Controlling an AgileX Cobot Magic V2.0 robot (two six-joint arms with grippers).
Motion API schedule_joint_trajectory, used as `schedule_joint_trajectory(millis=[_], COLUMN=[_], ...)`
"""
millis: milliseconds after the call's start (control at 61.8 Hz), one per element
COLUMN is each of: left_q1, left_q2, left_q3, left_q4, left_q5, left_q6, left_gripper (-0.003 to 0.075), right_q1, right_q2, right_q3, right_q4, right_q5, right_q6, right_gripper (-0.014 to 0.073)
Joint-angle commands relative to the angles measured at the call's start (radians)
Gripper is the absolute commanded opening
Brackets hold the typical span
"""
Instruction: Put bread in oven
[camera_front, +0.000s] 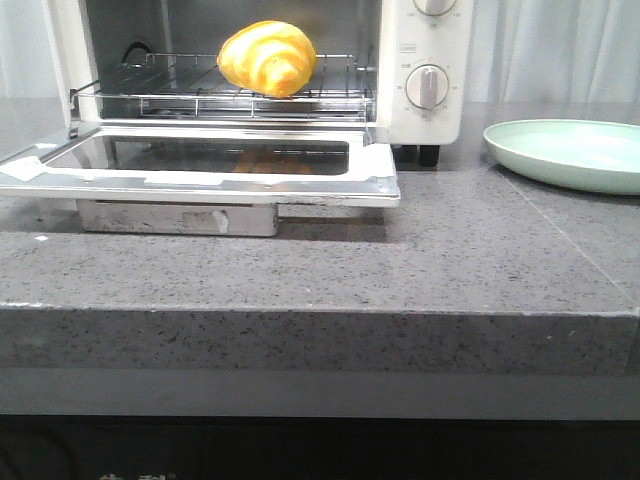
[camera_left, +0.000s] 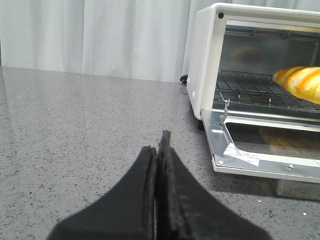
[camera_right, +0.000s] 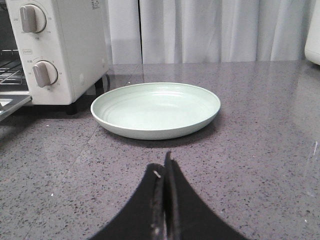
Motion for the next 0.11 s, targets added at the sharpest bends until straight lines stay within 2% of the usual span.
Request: schedule_joint_trajectory(millis=[0,97], left_q1=[0.002,0.002], left_q2=[-0.028,-0.028], left_q3=[0.03,0.03], left_q4=[0.001,0.001], left_q5=[-0.087,-0.087], left_q6=[-0.004,-0.004], left_gripper=[-0.0018,-0.0018], right_q1=[-0.005,-0.005], right_q2=[-0.023,-0.023], right_q3=[-0.002,-0.002], right_q4=[0.0,0.0], right_q5=[-0.086,-0.086], right_q6=[-0.01,-0.01], right_gripper=[-0.0067,-0.0067])
